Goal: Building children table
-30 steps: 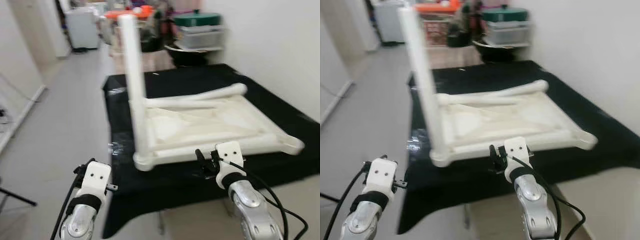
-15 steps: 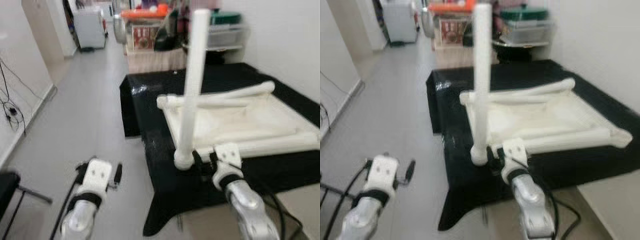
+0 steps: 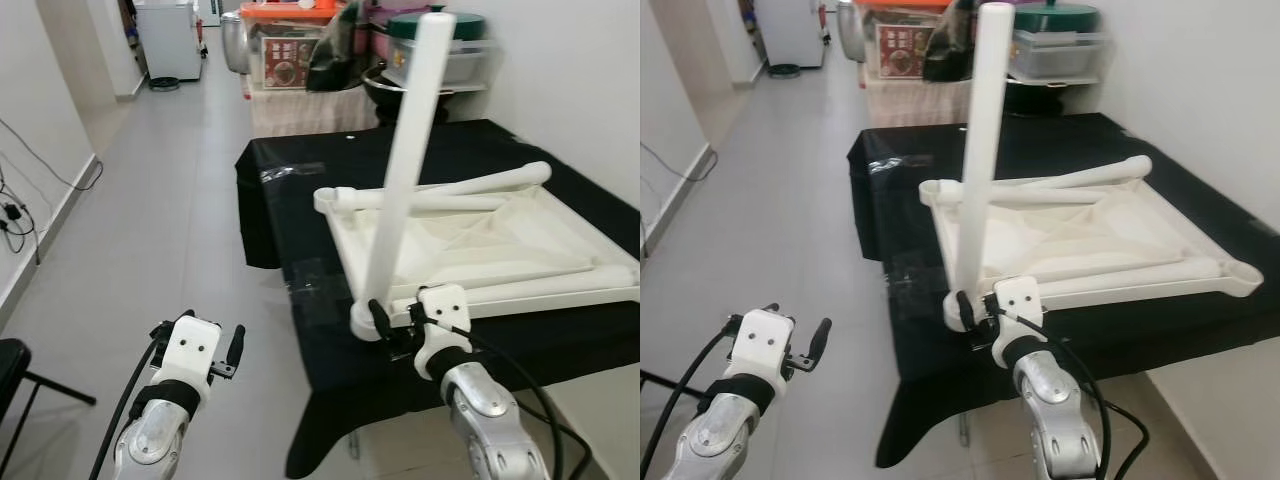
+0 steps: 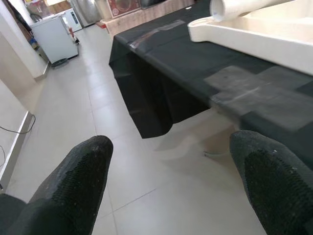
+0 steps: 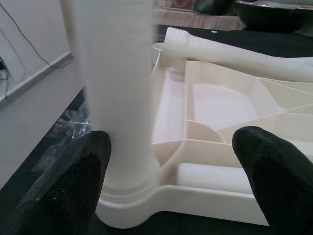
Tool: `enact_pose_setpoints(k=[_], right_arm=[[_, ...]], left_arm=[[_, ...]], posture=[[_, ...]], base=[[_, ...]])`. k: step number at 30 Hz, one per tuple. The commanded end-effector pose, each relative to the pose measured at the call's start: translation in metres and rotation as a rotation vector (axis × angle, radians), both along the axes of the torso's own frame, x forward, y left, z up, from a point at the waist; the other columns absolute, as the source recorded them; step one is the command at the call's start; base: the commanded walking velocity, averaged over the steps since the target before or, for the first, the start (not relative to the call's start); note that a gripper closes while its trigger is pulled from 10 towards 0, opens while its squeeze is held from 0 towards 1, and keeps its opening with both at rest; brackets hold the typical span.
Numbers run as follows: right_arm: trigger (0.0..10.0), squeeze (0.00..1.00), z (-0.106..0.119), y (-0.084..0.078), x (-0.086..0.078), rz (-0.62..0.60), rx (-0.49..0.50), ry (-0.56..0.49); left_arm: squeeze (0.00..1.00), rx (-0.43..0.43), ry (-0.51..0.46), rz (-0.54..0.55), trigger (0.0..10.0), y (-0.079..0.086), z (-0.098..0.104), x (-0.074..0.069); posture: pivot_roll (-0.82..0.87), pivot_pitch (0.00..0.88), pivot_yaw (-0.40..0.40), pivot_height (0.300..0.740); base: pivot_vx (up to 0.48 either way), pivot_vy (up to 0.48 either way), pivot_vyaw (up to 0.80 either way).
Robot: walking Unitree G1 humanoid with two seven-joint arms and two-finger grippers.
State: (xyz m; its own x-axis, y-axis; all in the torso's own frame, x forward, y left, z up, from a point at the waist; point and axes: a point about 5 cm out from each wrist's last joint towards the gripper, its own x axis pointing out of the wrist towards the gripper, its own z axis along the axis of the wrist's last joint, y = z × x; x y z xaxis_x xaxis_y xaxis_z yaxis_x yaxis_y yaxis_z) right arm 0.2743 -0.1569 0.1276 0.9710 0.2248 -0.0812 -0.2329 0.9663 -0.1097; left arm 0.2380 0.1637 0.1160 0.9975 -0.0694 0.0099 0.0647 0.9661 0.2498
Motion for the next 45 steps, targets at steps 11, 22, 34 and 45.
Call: enact_pose_setpoints(k=[11, 22, 34, 45], right_arm=[[10.0, 0.00, 0.011, 0.013, -0.003, 0.272, 0.002, -0.042], [10.0, 0.00, 0.033, -0.008, 0.020, 0.335, -0.062, -0.099], [10.0, 0.00, 0.081, -0.005, 0.053, 0.578, -0.057, -0.183], [10.0, 0.00, 0.101, 0.016, 0.056, 0.982, -0.035, -0.133]], left_arm=[[0.00, -0.008, 0.019, -0.016, 10.0, 0.000, -0.002, -0.001], [0.00, -0.041, -0.003, -0.184, 10.0, -0.016, 0.001, -0.006], [0.00, -0.147, -0.054, -0.421, 10.0, -0.030, 0.022, -0.011], [0.00, -0.141, -0.073, -0.481, 10.0, -0.024, 0.034, -0.017]], posture=[[0.00, 0.034, -0.014, 0.740], [0.01, 0.038, -0.015, 0.740], [0.04, 0.097, -0.016, 0.740], [0.07, 0.161, -0.022, 0.740]], base=[[0.000, 0.000, 0.00], [0.000, 0.000, 0.00], [0.000, 0.000, 0.00], [0.000, 0.000, 0.00]])
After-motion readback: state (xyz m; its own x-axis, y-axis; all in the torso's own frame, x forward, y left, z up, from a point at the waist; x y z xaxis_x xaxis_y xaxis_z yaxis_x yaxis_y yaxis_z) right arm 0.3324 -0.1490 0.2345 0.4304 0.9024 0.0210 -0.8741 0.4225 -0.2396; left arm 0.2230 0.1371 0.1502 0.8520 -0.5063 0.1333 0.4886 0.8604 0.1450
